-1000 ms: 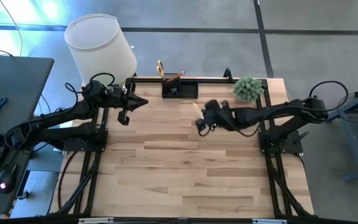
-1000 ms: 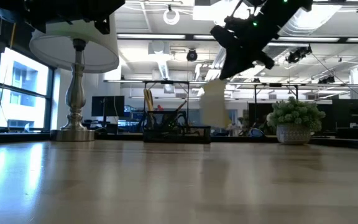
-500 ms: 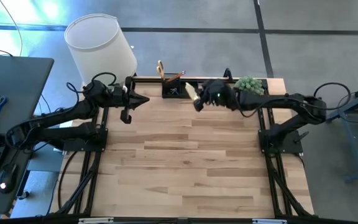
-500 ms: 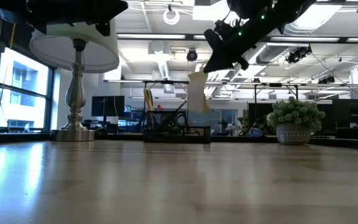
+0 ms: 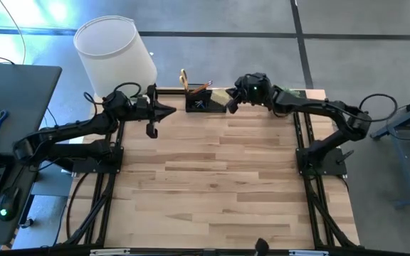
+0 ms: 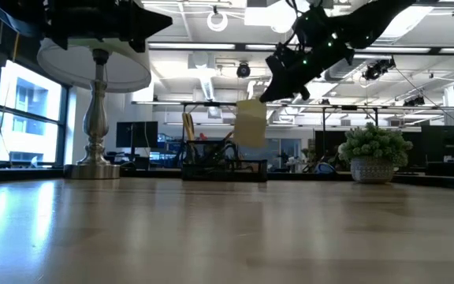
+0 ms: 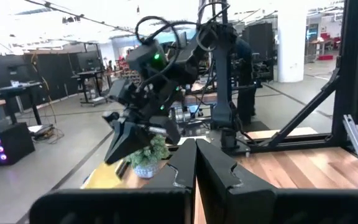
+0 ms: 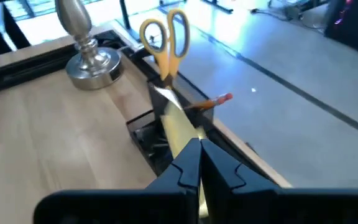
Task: Pick and place office supplies into organizer
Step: Put the yellow sticky notes into the black desk organizer
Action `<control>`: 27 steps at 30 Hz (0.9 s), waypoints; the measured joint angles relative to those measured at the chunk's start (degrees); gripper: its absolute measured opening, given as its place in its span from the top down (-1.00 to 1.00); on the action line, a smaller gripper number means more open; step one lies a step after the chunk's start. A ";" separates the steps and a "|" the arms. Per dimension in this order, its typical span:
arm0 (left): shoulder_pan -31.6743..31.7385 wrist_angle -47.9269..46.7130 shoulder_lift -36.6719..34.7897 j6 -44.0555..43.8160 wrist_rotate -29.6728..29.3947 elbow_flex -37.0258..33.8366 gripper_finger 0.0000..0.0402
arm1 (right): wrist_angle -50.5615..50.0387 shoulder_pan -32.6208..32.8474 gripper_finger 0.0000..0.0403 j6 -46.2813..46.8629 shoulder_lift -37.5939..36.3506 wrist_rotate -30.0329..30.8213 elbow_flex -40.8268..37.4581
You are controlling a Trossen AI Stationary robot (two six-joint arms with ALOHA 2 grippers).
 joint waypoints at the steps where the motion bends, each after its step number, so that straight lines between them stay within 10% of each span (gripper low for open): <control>1: 0.00 0.37 0.12 0.09 -0.04 0.00 1.00 | 0.69 -0.53 1.00 -0.01 0.59 -1.18 0.01; 27: 0.00 0.53 0.37 4.17 -2.72 0.00 1.00 | 9.74 -6.33 1.00 -6.99 12.18 -12.16 0.01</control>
